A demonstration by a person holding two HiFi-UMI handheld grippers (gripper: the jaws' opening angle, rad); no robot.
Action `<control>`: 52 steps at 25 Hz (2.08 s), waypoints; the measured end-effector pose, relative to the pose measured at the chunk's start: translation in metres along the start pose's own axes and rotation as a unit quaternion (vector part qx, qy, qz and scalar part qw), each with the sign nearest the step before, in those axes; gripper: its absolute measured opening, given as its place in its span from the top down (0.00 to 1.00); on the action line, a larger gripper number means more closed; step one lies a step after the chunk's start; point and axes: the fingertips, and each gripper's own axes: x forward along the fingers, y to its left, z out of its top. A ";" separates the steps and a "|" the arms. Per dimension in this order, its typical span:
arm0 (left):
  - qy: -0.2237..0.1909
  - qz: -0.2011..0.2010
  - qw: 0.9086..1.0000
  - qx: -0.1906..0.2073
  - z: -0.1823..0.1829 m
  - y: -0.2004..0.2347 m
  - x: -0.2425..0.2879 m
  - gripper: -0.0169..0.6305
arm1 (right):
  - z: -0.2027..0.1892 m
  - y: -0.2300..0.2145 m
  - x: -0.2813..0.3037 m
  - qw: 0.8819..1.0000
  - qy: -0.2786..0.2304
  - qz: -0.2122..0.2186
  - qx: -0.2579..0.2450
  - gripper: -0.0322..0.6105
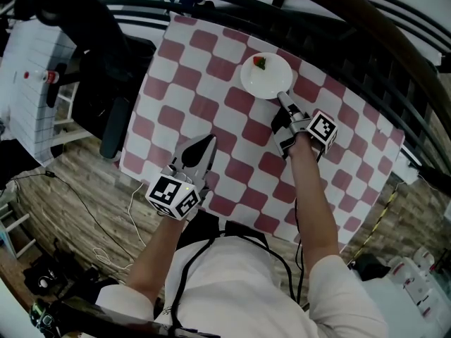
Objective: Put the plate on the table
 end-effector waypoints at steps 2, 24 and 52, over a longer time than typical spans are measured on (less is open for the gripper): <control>-0.002 0.003 1.000 -0.001 0.001 0.002 -0.001 0.96 | 0.003 -0.005 0.003 1.000 -0.005 -0.018 0.005 0.92; -0.002 0.008 1.000 0.005 -0.004 -0.007 -0.035 0.96 | 0.009 -0.009 0.017 0.997 -0.052 -0.052 0.003 0.72; -0.014 -0.075 0.995 0.062 0.015 -0.085 -0.087 0.96 | -0.078 0.086 -0.132 0.987 -0.047 0.013 -0.156 0.94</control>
